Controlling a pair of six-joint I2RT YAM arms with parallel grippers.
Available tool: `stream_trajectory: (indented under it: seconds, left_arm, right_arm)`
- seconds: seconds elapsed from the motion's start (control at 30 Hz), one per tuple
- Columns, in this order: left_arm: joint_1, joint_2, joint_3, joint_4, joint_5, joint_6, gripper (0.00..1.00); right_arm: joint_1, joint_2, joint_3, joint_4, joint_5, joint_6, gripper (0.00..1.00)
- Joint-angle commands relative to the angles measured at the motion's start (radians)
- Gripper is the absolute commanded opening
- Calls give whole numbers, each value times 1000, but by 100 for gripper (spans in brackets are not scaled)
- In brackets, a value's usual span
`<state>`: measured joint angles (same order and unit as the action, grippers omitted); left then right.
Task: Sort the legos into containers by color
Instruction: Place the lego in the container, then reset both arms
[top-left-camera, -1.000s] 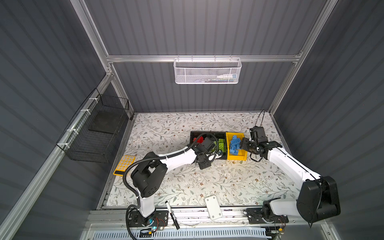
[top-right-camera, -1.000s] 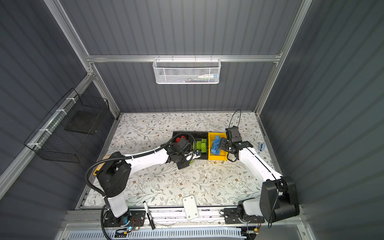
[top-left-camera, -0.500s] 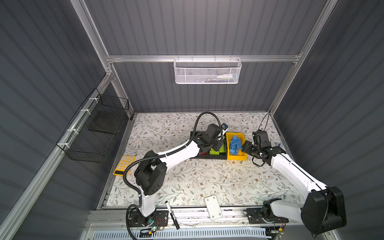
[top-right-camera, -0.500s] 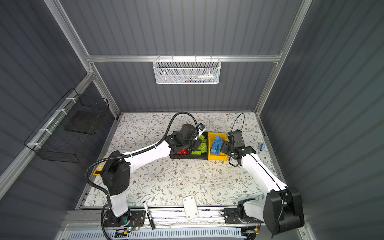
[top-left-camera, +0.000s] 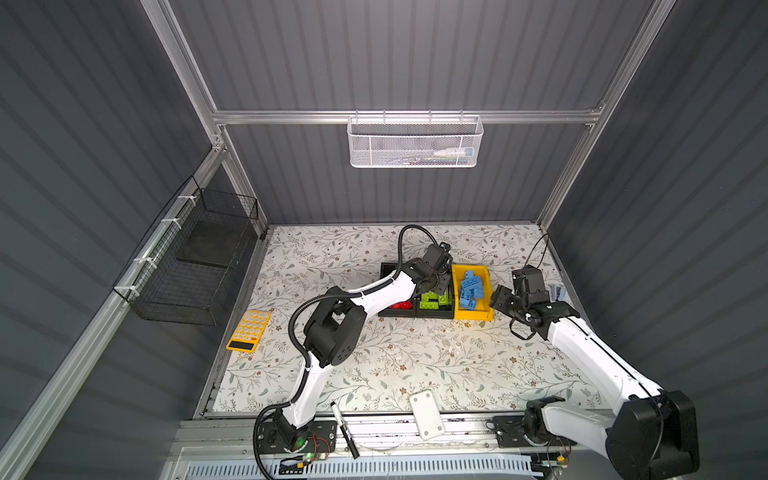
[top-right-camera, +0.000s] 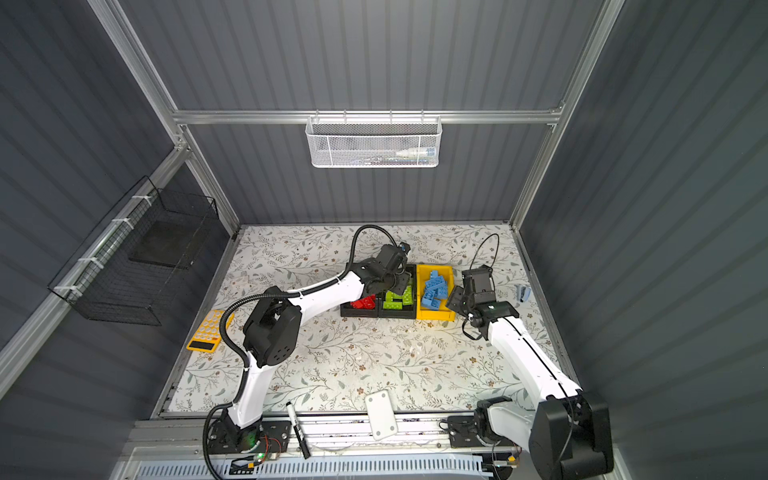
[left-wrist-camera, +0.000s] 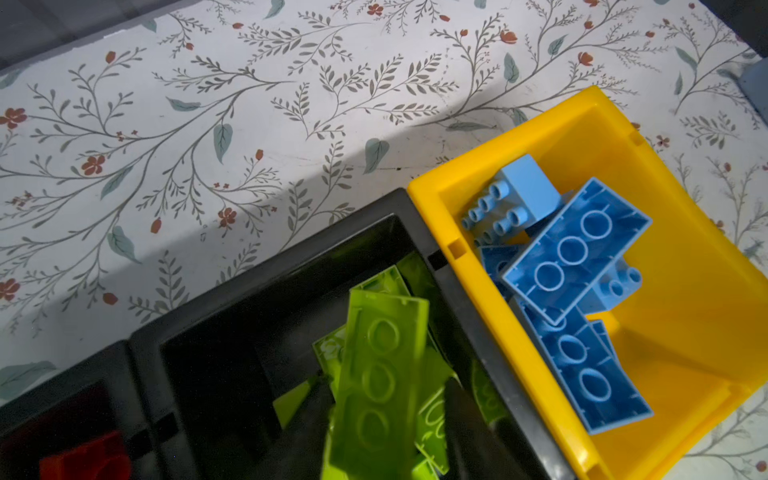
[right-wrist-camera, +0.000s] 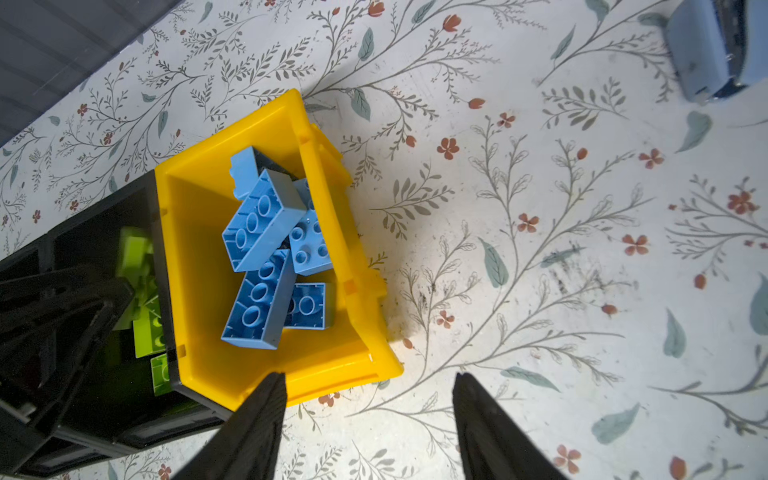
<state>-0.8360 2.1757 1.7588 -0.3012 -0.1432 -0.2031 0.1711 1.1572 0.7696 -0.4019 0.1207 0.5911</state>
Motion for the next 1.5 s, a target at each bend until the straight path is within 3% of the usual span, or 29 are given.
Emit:
stream_trajectory:
  seconds: [0.0,0.03,0.07,0.1,0.23,0.37,0.5,0.7,0.77,0.87,1.03,1.07,1.17,1.23,1.27,1.33,1.37,1.43,1.47]
  left_arm:
    - [3,-26,30,-17,-26,-31,66]
    - [6,-39,18,-6,-35,-33,77]
    - [10,-60,-2,13,-46,-34,95]
    - [17,-88,-31,34,-60,-36,100]
    - [92,-271,-218,179,-109,-57,100]
    - [225,-527,-523,370,-192,-64,100]
    - [362,-751,-784,489,-333,-38,100]
    - [503,-913,-1105,627,-478,59,100]
    - [519,-928,-1202,710,-539,107,100]
    - [547,-906,-1314,863,-543,155,100]
    - [602,-720,-1408,1146,-495,182,100]
    - [603,-697,-1384,1117,-489,191,100]
    - [661,-589,-1347,1221,-376,213,100]
    - [710,-498,-1301,1199,-285,183,100]
    - [718,-443,-1304,1292,-261,206,100]
    - [733,-483,-1298,1201,-205,182,100]
    - [734,-456,-1316,1285,-181,203,100]
    - [742,-473,-1273,1155,-144,204,100]
    - [752,-458,-1287,1217,-119,203,100]
  right_arm:
    - [-8,-12,-13,9,15,6,66]
    - [-10,-15,-15,8,16,6,66]
    - [-11,-20,-17,8,26,4,66]
    - [-15,-27,-21,9,33,3,67]
    - [-47,-75,-13,-5,70,-14,68]
    - [-103,-145,-33,8,217,-16,71]
    - [-186,-276,-180,203,364,-41,72]
    - [-258,-352,-428,535,385,-197,72]
    - [-259,-316,-463,598,410,-217,72]
    - [-260,-233,-510,738,394,-227,72]
    - [-260,-85,-500,972,287,-316,71]
    - [-260,-51,-496,1026,265,-342,71]
    - [-260,54,-473,1138,181,-388,71]
    - [-260,127,-462,1209,115,-408,71]
    - [-259,166,-448,1217,80,-422,72]
    - [-254,196,-418,1201,17,-455,75]
    - [-254,212,-408,1201,-31,-474,78]
    - [-253,267,-397,1241,-112,-511,85]
    - [-252,256,-393,1214,-122,-515,90]
